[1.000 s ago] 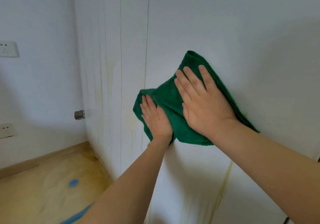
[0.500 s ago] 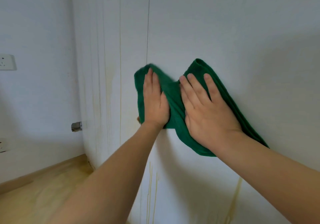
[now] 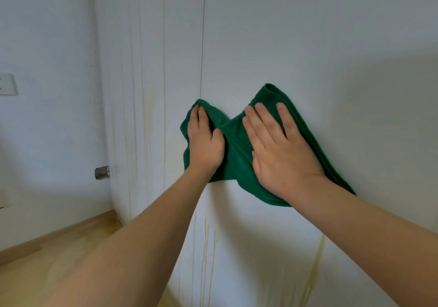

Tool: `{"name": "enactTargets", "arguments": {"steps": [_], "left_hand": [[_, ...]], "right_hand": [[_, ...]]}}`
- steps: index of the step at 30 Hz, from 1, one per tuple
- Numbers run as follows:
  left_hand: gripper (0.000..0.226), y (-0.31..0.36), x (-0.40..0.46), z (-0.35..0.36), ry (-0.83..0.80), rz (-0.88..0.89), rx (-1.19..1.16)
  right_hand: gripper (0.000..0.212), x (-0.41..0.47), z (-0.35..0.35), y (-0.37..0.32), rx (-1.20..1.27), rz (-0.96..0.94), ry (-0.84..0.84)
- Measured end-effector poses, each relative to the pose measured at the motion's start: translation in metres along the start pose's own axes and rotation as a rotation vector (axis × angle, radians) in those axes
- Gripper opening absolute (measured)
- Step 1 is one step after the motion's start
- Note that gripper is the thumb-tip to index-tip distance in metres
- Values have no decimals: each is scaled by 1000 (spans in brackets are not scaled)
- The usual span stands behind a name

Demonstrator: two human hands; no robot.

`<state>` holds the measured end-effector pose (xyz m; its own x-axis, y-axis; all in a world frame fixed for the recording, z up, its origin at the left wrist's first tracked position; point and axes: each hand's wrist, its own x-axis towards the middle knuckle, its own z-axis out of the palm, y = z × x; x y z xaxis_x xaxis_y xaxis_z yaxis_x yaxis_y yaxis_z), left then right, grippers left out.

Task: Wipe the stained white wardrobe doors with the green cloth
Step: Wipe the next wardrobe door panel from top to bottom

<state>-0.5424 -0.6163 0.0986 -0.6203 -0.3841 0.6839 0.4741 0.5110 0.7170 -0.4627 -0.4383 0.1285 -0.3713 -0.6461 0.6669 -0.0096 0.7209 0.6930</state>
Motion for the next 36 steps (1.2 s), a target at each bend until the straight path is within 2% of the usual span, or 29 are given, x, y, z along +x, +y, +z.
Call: {"name": "enactTargets", "arguments": {"steps": [4, 8, 10, 12, 15, 17, 20, 22, 25, 27, 28, 30, 32, 34, 36], "left_hand": [[69, -25, -41, -3, 15, -17, 30], [66, -50, -128, -5, -116, -301, 12], [65, -34, -140, 5, -91, -430, -66], [65, 3, -122, 21, -1, -480, -83], [62, 71, -81, 40, 138, -425, -43], [61, 98, -63, 49, 170, -362, -8], [63, 93, -63, 49, 179, -203, 37], [67, 75, -86, 45, 133, -85, 84], [61, 43, -116, 34, -74, 92, 156], [45, 28, -113, 25, -162, 127, 178], [44, 24, -109, 21, -179, 150, 219], [61, 23, -105, 15, -201, 190, 302], [67, 30, -107, 14, -176, 139, 277], [66, 36, -112, 19, -134, 96, 219], [64, 38, -118, 24, -136, 64, 186]], "right_hand": [[68, 0, 8, -4, -9, 12, 16], [67, -15, 7, -2, 12, -104, -14], [67, -22, 1, 12, 24, -209, -28], [65, -18, -5, 39, 39, -225, 20], [61, -4, -19, 98, 38, -83, 140], [62, -4, -30, 123, 31, 30, 115], [66, -38, -29, 97, -57, 231, 113], [69, -87, -19, 43, -72, 198, 29], [70, -140, -9, -7, -23, 6, -112], [69, -124, -10, 14, -12, -67, -86], [68, -108, -12, 31, -17, -72, -36], [68, -65, -19, 78, -23, 22, 86], [70, -35, -31, 114, -3, 156, 119], [69, -36, -33, 110, -41, 280, 106], [70, -71, -22, 64, -69, 356, 74]]}}
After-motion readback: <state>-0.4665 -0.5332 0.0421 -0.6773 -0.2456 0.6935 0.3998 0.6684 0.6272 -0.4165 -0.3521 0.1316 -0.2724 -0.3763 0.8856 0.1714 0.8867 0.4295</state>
